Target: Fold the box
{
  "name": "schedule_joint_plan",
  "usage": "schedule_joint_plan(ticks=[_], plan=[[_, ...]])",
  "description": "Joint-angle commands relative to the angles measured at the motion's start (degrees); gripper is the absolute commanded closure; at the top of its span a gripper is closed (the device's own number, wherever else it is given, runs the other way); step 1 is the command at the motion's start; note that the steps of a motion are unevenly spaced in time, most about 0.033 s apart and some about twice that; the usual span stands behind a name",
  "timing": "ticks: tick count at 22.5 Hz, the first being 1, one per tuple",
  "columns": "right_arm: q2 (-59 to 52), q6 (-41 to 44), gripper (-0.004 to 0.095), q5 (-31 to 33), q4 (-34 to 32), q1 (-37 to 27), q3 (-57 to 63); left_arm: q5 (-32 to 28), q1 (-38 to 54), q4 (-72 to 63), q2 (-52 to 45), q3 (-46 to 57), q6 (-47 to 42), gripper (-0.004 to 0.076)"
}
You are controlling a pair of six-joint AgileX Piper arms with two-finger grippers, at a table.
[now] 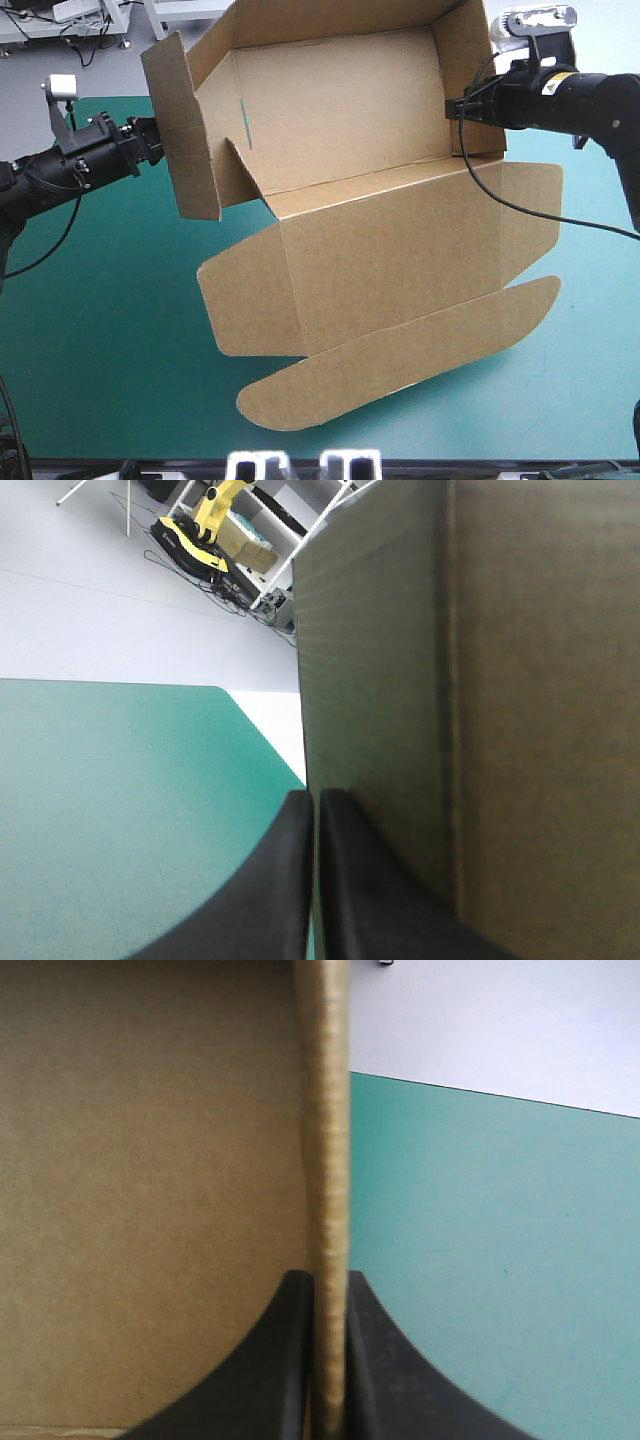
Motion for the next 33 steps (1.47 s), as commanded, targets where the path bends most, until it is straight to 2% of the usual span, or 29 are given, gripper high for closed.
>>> schedule_joint_plan(ticks=[1, 5, 9, 14, 18, 21, 28, 30, 33], plan=[[-2.3, 0.0, 0.0908, -5.5, -0.3, -0.3, -1.8, 5.1, -0.5, -5.3, -2.0, -2.2, -1.5, 0.0708], [-2.3, 0.0, 0.0908, -6.0, -1.8, -0.3, -1.8, 5.1, -0.5, -5.3, -3.8, -2.2, -1.5, 0.0708], [-2.3, -1.1, 0.0908, -6.9, 1.7, -0.3, -1.8, 5.1, -0.9, -5.2, -4.3, -2.2, -1.8, 0.0708], [-2.3, -1.2, 0.0908, -6.5, 1.3, -0.3, -1.8, 5.1, -6.5, -5.9, -5.6, -2.2, -0.6, 0.071], [-2.3, -1.6, 0.0908, -6.4, 3.8, -0.1, -1.8, 5.0, -6.8, -2.5, -5.6, -2.2, -0.5, 0.0711], [-2.3, -1.6, 0.0908, -4.8, 3.5, -0.1, -1.8, 4.9, -6.4, -6.2, -5.6, -2.2, 1.9, 0.0711], [-5.4, 2.1, 0.0908, -3.7, -3.6, -0.1, -1.8, 4.9, 3.4, -12.4, -5.2, -6.1, 3.0, 0.071], [-8.0, 2.1, 0.0908, -3.1, -4.6, -0.1, -1.8, 4.9, 9.9, -12.0, -4.6, -7.3, 2.3, 0.071], [-10.3, 2.6, 0.0908, -2.0, -5.2, -0.1, -1.8, 4.9, 13.4, -11.1, -3.6, -7.3, 2.3, 0.071]])
